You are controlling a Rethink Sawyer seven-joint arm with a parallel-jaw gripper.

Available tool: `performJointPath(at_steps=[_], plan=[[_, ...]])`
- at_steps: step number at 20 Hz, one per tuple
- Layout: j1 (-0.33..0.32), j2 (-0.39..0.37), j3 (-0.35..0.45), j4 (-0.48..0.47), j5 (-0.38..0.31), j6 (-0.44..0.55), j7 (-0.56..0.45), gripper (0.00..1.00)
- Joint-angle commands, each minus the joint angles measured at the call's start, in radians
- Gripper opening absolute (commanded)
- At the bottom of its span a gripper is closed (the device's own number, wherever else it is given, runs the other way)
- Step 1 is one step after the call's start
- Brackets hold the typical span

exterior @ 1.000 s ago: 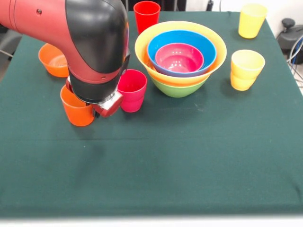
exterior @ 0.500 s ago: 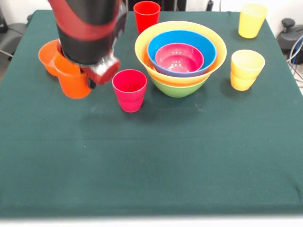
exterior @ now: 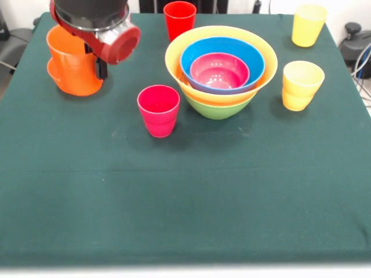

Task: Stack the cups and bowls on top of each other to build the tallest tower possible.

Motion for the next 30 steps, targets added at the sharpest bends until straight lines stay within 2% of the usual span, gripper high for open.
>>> performJointPath(at_steps=[1, 3, 4, 7, 22, 30], plan=[[0.052, 0.028, 0.066, 0.002, 0.016, 0.114, 0.131, 0.00], [0.065, 0.035, 0.063, -0.009, 0.023, 0.120, 0.154, 0.00], [0.067, 0.050, 0.059, -0.046, 0.027, 0.144, 0.168, 0.00], [0.084, 0.059, 0.050, -0.054, 0.034, 0.144, 0.200, 0.00], [0.134, 0.021, 0.009, 0.055, 0.071, 0.085, 0.225, 0.00], [0.158, -0.008, 0.008, 0.154, 0.087, 0.005, 0.211, 0.00]])
